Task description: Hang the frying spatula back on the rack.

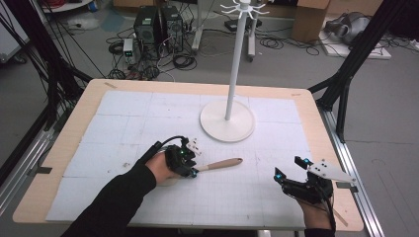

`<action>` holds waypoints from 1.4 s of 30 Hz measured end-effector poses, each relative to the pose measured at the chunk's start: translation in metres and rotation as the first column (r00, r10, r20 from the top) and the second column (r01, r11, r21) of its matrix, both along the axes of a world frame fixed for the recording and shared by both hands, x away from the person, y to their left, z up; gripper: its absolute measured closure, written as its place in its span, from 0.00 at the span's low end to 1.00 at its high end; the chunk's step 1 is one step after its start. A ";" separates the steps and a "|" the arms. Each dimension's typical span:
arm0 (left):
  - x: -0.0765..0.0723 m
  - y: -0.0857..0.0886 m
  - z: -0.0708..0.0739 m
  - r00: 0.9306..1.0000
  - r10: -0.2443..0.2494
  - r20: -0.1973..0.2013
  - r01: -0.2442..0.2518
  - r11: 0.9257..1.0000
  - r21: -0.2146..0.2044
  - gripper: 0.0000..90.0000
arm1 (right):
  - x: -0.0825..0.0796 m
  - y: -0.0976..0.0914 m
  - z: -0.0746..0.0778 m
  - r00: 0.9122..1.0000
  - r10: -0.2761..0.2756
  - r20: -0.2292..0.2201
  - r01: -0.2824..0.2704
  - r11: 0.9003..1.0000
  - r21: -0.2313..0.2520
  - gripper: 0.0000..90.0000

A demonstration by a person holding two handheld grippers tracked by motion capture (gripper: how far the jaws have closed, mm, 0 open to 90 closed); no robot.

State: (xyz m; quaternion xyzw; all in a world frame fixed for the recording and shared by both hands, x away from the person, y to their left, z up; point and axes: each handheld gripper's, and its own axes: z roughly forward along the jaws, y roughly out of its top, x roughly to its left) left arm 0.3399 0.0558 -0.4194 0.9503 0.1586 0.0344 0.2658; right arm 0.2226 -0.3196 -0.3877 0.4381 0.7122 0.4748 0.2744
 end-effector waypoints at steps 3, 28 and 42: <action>-0.003 -0.002 0.000 1.000 -0.017 0.016 0.017 1.000 0.007 0.83 | 0.000 0.000 0.000 1.000 -0.003 0.000 0.003 1.000 0.000 0.20; -0.006 0.000 0.000 0.999 0.045 0.006 -0.045 0.999 -0.008 0.87 | -0.001 -0.004 0.000 1.000 -0.026 -0.003 0.026 1.000 0.011 0.21; -0.015 0.014 0.008 0.992 0.121 0.029 -0.117 0.987 -0.109 0.87 | -0.001 -0.003 0.000 1.000 -0.029 -0.006 0.029 0.999 0.021 0.21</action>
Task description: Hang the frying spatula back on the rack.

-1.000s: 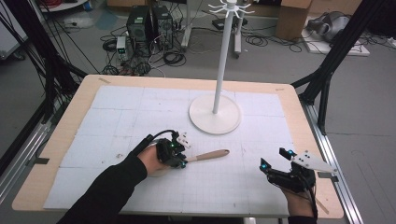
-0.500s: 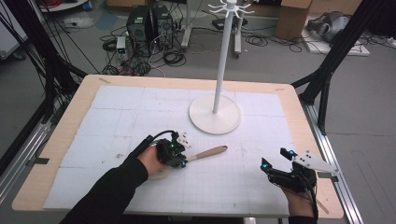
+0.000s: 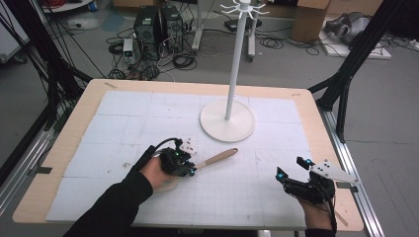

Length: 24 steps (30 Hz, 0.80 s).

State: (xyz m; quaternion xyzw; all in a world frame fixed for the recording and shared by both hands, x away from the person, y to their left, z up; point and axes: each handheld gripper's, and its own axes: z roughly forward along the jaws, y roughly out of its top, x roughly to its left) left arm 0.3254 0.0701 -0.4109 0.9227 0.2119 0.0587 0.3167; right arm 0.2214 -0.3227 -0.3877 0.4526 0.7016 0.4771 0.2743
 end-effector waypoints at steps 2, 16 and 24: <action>-0.002 0.003 0.007 1.000 0.008 0.012 -0.008 0.999 -0.038 0.86 | 0.000 0.001 0.000 1.000 0.003 0.002 -0.003 1.000 -0.004 0.21; -0.017 0.041 0.033 0.979 0.184 0.087 -0.152 0.946 -0.285 0.86 | 0.002 0.009 0.000 1.000 0.023 -0.007 -0.023 1.000 -0.007 0.21; -0.030 0.055 0.036 0.957 0.265 0.119 -0.201 0.900 -0.388 0.86 | 0.006 0.020 0.001 0.998 0.063 -0.002 -0.063 0.998 0.005 0.21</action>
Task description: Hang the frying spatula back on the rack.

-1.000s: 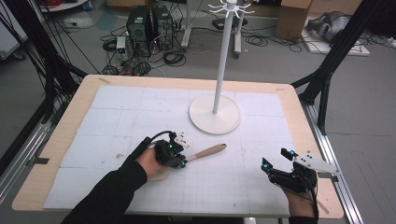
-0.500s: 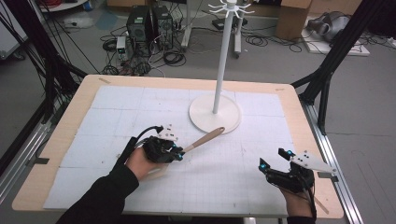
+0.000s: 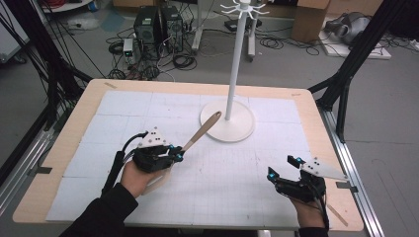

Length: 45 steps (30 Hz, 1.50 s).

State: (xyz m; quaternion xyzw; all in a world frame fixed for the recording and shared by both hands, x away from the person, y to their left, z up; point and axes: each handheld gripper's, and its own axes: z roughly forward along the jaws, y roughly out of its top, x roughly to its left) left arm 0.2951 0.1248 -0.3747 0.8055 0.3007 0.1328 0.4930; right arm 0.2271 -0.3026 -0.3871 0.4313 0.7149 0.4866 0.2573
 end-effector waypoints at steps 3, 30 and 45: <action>-0.003 0.003 0.000 1.000 0.013 0.006 -0.013 1.000 -0.025 0.86 | 0.001 0.005 0.001 1.000 0.016 -0.001 -0.016 1.000 -0.001 0.21; -0.027 0.018 -0.004 0.990 0.096 0.107 -0.080 0.986 -0.147 0.86 | 0.071 0.143 0.062 0.946 0.318 0.053 -0.322 0.944 0.067 0.20; -0.031 0.016 -0.001 0.989 0.090 0.121 -0.069 0.983 -0.172 0.86 | 0.094 0.190 0.083 0.933 0.357 0.034 -0.359 0.928 0.099 0.21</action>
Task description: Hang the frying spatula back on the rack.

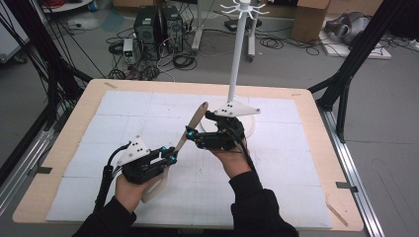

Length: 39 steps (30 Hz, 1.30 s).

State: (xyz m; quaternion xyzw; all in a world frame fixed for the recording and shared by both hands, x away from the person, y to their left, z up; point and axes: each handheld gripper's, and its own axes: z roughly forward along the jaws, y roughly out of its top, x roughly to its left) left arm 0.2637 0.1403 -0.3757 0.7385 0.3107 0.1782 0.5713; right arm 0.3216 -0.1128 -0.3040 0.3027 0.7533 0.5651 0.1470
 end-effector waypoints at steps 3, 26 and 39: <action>0.000 0.001 0.000 1.000 0.002 0.000 -0.002 1.000 0.002 0.86 | 0.002 0.006 0.003 1.000 0.005 -0.003 -0.005 1.000 0.010 0.26; -0.005 0.002 0.011 0.999 0.003 0.054 -0.003 1.000 -0.010 0.86 | -0.002 0.011 0.027 0.996 0.084 0.008 -0.084 0.984 0.157 0.74; -0.006 0.004 0.018 0.995 -0.035 0.092 0.040 0.998 -0.050 0.85 | -0.009 0.019 0.043 0.977 0.207 0.049 -0.213 0.960 0.180 0.80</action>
